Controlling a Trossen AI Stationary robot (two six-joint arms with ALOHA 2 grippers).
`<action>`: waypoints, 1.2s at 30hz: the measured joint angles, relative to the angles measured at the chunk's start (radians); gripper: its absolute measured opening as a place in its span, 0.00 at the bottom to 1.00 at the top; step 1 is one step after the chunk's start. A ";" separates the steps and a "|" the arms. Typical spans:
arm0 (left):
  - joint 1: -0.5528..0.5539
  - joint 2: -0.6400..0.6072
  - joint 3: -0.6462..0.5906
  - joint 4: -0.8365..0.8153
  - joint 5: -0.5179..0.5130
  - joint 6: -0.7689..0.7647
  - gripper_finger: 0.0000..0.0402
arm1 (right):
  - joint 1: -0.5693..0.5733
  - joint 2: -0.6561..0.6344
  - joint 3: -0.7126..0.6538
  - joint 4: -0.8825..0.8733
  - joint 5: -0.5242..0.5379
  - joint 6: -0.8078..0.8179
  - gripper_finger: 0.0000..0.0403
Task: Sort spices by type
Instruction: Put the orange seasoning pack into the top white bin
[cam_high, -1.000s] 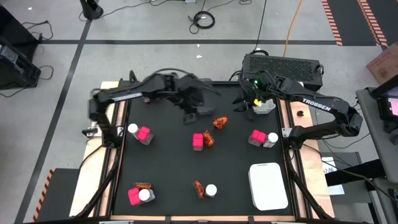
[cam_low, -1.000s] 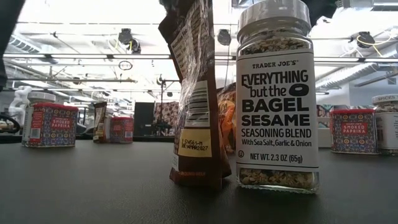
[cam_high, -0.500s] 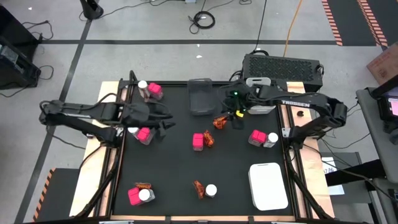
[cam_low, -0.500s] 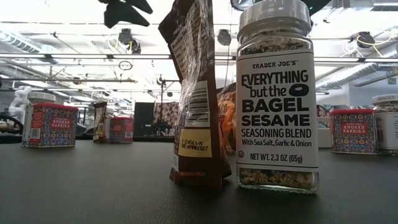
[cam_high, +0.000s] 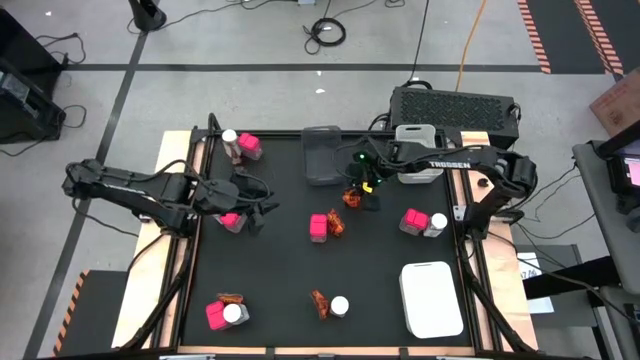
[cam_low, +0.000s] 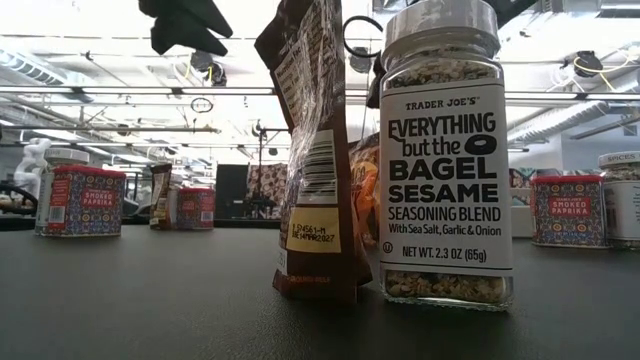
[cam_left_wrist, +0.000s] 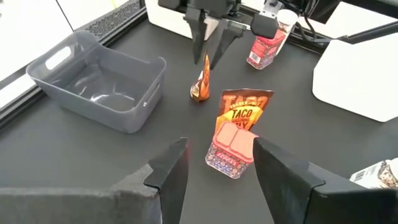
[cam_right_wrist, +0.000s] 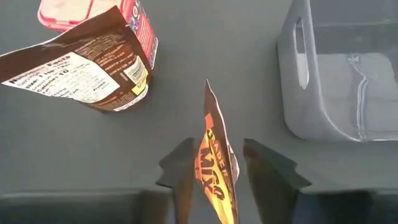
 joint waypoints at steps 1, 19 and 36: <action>-0.004 0.000 0.000 0.000 -0.008 0.000 0.45 | 0.000 0.000 0.000 -0.001 0.000 0.003 0.25; -0.010 0.000 0.000 0.044 -0.037 0.008 0.45 | -0.032 -0.225 0.107 -0.265 -0.007 0.048 0.00; 0.112 0.000 0.000 0.148 -0.031 0.063 0.45 | -0.425 -0.370 0.283 -0.442 0.125 -0.327 0.00</action>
